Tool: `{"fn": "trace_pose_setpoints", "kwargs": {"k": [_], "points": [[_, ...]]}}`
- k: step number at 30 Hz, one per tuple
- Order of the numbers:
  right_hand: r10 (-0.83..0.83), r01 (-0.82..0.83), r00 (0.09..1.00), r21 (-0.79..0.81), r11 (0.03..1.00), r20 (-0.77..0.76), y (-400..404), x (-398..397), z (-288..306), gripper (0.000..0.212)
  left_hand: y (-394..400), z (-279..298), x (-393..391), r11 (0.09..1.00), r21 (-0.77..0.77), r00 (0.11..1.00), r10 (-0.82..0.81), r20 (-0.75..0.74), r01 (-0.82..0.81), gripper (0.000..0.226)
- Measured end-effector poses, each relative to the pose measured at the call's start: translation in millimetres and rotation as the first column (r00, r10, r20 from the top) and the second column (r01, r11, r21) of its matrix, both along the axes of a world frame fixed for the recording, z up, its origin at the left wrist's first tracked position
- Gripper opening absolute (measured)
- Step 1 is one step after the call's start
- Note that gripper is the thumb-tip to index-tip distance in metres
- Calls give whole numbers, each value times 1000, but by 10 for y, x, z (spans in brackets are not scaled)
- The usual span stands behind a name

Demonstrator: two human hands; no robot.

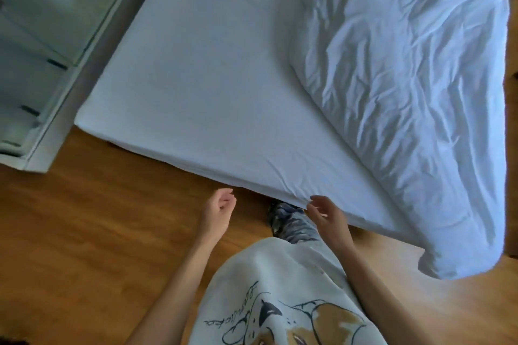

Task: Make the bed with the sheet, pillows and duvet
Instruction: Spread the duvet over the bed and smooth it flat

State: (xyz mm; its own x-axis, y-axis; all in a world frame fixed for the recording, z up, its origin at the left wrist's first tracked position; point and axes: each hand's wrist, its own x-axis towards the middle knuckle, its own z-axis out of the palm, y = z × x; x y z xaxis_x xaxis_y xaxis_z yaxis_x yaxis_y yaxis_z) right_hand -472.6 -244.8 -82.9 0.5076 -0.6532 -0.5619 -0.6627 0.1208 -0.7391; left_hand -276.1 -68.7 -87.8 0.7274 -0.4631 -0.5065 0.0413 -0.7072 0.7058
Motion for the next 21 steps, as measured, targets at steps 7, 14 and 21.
{"fn": "trace_pose_setpoints", "kwargs": {"k": [7, 14, 21], "points": [[91, -88, 994, -63, 994, 55, -1239, 1550, -47, 25, -1284, -151, 1104, 994, 89, 998, -57, -3, 57, 23], [179, -215, 975, -353, 911, -133, -2381, 2571, -679, 32, -2792, -868, 2096, 968, 106, 974, -225, -40, 228, 25], [-14, -188, 954, -632, 752, -300, -3104, 3327, -1916, 46, -4204, -2198, 2894, 933, 76, 934, -345, -96, 353, 28]]}}
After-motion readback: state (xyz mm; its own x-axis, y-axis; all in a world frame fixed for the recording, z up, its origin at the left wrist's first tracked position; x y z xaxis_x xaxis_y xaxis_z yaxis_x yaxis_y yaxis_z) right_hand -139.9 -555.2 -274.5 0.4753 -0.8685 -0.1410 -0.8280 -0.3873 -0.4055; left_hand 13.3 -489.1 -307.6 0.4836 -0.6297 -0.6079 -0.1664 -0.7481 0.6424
